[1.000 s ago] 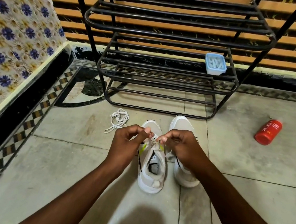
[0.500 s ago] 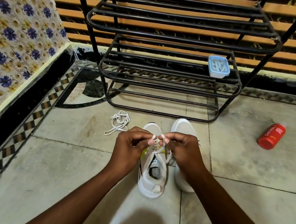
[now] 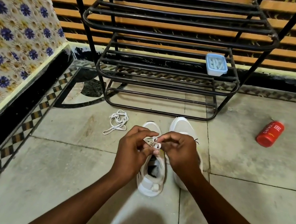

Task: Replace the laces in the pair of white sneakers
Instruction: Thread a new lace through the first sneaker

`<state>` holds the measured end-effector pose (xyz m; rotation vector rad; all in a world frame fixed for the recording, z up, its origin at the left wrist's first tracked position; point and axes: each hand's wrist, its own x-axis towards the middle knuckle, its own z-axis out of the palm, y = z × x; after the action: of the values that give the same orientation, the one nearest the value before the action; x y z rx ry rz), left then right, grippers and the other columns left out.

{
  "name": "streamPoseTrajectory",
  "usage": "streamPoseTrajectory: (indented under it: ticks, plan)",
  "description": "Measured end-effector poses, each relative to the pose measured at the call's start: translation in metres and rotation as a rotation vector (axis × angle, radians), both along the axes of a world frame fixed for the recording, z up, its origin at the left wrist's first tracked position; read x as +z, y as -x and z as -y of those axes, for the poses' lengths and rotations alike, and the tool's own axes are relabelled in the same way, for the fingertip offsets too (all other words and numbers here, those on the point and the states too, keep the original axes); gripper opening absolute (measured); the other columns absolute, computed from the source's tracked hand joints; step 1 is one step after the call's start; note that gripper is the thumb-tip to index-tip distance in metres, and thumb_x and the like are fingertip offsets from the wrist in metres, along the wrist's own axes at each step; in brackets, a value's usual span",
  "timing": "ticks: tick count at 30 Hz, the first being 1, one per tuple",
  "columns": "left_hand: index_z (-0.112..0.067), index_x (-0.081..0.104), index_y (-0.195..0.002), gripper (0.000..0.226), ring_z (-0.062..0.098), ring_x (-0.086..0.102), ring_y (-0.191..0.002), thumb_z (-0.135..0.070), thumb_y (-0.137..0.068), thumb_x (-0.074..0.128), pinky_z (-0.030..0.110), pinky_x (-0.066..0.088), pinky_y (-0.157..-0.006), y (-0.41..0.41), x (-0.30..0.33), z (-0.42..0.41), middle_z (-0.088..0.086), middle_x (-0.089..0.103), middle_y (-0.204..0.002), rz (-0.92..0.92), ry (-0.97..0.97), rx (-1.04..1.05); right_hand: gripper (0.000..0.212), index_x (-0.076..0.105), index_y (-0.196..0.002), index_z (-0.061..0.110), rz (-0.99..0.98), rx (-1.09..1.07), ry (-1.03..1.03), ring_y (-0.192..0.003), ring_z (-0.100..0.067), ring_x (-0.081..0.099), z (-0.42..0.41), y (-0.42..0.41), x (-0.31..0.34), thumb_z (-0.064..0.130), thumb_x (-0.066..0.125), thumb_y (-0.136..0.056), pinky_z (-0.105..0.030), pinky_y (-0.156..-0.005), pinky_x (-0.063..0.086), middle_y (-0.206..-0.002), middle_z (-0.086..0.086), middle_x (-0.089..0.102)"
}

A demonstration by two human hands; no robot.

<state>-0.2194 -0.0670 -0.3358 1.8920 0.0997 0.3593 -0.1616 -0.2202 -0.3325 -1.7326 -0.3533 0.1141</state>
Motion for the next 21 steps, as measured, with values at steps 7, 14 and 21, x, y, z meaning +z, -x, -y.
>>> streamPoseTrajectory:
  ticks: [7,14,21]
  plan:
    - [-0.017,0.076,-0.085,0.019,0.011,0.066,-0.071,0.000,-0.079,0.082,0.014,0.044,-0.067,0.001,0.008,0.003,-0.011,0.065,-0.085,0.063,-0.208,0.082,0.027,0.077,-0.087,0.005,0.105,0.097,0.085,-0.073,-0.007,0.071,0.006,0.002,0.003,-0.013,0.058,-0.083,-0.020,-0.068,0.053,-0.079,0.007,0.075]
    - [-0.019,0.077,-0.082,0.025,0.014,0.067,-0.072,0.005,-0.076,0.082,0.019,0.049,-0.066,-0.007,0.009,0.005,-0.010,0.065,-0.080,0.033,-0.158,0.071,0.011,0.069,-0.087,0.009,0.136,0.037,0.118,-0.069,-0.009,0.064,0.007,0.004,0.003,0.009,0.064,-0.097,-0.023,-0.064,0.050,-0.074,0.006,0.067]
    - [-0.022,0.077,-0.089,0.032,0.008,0.067,-0.080,0.008,-0.080,0.076,0.027,0.055,-0.075,-0.011,0.004,-0.025,-0.010,0.070,-0.087,-0.026,-0.245,0.195,0.014,0.056,-0.084,0.020,0.300,-0.097,0.325,-0.069,-0.009,0.054,0.018,-0.011,-0.010,0.021,0.051,-0.096,-0.031,-0.063,0.042,-0.073,0.009,0.055]
